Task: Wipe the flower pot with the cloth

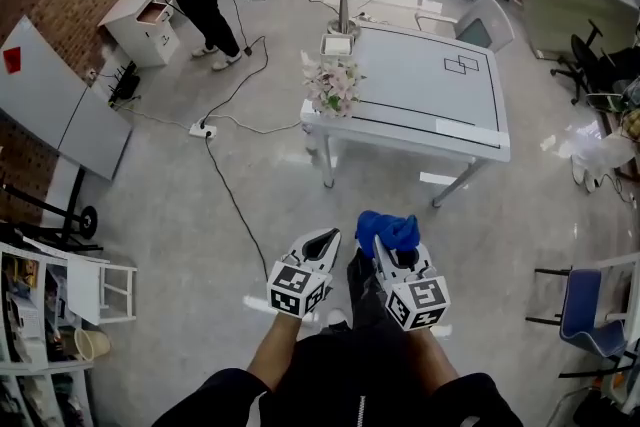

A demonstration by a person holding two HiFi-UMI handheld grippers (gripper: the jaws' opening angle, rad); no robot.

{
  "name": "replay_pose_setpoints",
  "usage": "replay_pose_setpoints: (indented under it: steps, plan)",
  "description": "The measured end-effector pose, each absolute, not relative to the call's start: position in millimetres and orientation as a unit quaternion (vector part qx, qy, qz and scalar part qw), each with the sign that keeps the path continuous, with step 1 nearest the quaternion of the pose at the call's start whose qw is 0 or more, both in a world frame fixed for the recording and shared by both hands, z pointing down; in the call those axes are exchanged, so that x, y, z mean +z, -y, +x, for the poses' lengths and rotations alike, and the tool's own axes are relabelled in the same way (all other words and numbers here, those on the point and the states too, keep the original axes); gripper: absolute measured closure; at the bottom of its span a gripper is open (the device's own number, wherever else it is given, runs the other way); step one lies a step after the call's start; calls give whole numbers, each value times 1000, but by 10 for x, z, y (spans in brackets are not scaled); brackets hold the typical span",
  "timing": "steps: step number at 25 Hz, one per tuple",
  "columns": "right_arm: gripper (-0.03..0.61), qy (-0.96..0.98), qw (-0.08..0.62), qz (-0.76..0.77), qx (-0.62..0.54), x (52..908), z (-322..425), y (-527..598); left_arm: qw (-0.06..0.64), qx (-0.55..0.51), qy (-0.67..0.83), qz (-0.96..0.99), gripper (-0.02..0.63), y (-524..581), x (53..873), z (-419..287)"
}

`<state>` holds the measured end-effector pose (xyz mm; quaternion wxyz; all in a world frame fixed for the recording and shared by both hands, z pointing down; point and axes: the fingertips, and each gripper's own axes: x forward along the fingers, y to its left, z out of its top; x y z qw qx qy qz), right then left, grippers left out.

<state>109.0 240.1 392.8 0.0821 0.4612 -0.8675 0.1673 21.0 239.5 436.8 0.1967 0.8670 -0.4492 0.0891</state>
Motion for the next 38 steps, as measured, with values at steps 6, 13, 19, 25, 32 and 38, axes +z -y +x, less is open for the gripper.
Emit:
replay_pose_setpoints:
  steps: [6,13,19,25,32,38]
  plan:
    - [477,869,80,454,183,4020,1119,-1413,210,105,458,857,606,-1505,4513,185]
    - [477,862,86,450,215,4254,1287,-291,200,129,465,853,606,-565,4598,265]
    - [477,859,107,449,223,4560,1521,580,214,147,461,849,606,124,4821,457]
    - [476,851,111,454,240,5070,1489,1428,214,159,463,845,606,595,5042,454]
    - [477,849,101,464,229,5387,1232,2424,233,167,464,838,606,842,5385,356]
    - [477,853,95,462,224,5584,928,2990,265,181,459,829,606,850,5716,128]
